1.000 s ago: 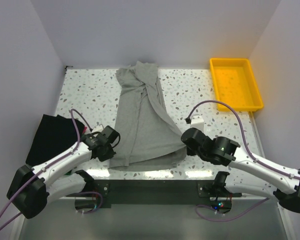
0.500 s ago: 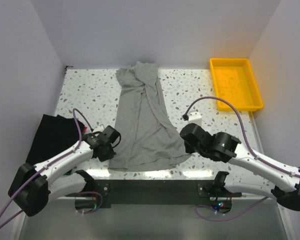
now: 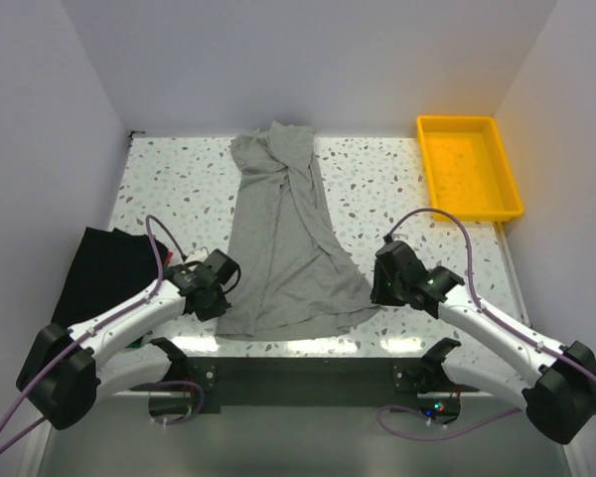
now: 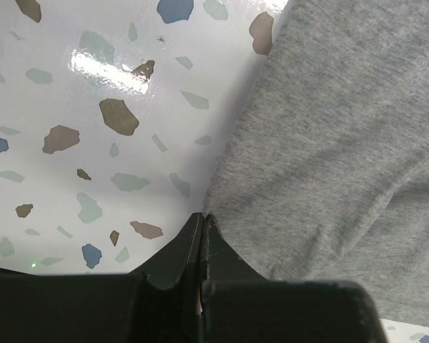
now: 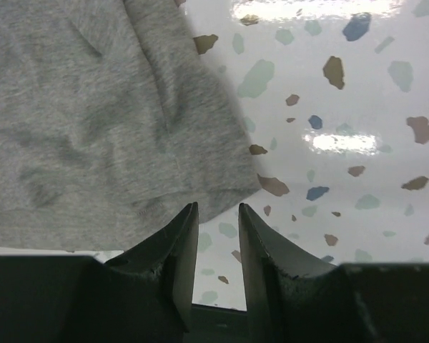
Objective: Fold and stack the t-shirts
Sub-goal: Flatten the tshirt out
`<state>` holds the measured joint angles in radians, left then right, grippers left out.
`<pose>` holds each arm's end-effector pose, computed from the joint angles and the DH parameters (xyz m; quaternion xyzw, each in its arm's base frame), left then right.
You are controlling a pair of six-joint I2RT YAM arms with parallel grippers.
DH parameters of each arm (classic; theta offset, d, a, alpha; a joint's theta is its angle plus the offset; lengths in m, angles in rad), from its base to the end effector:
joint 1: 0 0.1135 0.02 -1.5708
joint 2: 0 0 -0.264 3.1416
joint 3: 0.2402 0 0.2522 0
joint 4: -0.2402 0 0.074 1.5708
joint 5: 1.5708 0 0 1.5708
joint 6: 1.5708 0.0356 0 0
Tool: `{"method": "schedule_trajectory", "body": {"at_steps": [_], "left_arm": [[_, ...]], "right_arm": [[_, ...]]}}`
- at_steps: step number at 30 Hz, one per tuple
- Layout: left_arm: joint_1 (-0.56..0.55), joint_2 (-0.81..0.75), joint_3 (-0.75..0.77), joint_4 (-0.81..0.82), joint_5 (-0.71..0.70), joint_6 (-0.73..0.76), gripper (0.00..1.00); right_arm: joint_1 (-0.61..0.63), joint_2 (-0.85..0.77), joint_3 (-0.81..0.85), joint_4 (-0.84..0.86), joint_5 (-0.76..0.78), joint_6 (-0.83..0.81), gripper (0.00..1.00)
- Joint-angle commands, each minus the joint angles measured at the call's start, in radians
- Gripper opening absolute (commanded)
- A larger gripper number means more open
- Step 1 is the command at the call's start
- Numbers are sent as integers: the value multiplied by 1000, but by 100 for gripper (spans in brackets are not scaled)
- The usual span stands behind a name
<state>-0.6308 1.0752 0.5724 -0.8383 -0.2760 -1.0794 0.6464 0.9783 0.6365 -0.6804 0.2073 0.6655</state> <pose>0.1371 -0.0881 0.1749 -0.2342 0.9558 0.0040 0.1776 0.1483 0.1027 0.2141 0.0372 0.9571 0.0854 0.2743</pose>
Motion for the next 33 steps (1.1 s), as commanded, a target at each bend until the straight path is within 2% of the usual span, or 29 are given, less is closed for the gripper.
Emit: {"method": "schedule_trajectory", "body": {"at_steps": [1,5,10,17,33], "left_arm": [[-6,-6,23,11,0,21,0],[-6,-8,21,11,-2,18,0],[-6,-3,14,16,0,15,0],[-6,-3,15,13,1,12,0],[-4,9,14,27,11,24,0]], "right_arm": [[-5,-12,-41,143,-121,-9,33],[-4,-1,-67,180,-144,-30,32],[15,98,-70,258,-151,-35,29],[114,223,-35,275,-34,-15,29],[162,312,-11,295,40,-23,33]]}}
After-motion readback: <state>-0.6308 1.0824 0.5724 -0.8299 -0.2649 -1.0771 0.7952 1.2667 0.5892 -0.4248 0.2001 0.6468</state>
